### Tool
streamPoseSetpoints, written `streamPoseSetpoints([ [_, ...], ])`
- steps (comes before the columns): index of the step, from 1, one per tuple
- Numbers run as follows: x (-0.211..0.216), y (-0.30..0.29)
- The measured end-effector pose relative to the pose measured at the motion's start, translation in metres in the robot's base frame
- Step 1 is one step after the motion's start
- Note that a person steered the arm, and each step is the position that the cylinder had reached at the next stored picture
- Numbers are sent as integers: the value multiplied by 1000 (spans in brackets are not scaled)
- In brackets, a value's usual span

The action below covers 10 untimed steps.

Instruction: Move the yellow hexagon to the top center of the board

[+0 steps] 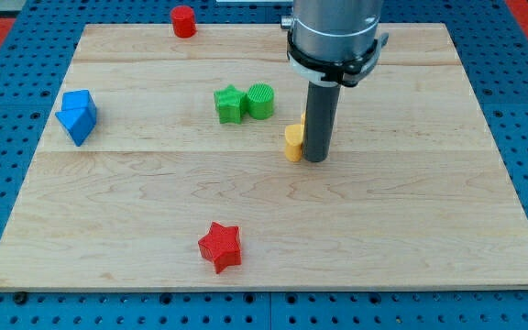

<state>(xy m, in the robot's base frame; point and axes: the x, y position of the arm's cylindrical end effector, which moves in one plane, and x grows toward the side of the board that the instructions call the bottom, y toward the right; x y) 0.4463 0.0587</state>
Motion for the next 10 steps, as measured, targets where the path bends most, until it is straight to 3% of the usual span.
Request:
streamPoseSetpoints([
  [3, -67, 8],
  [4, -103, 42],
  [6, -176, 28],
  [8, -148, -14],
  [9, -182, -52],
  [10, -198, -49],
])
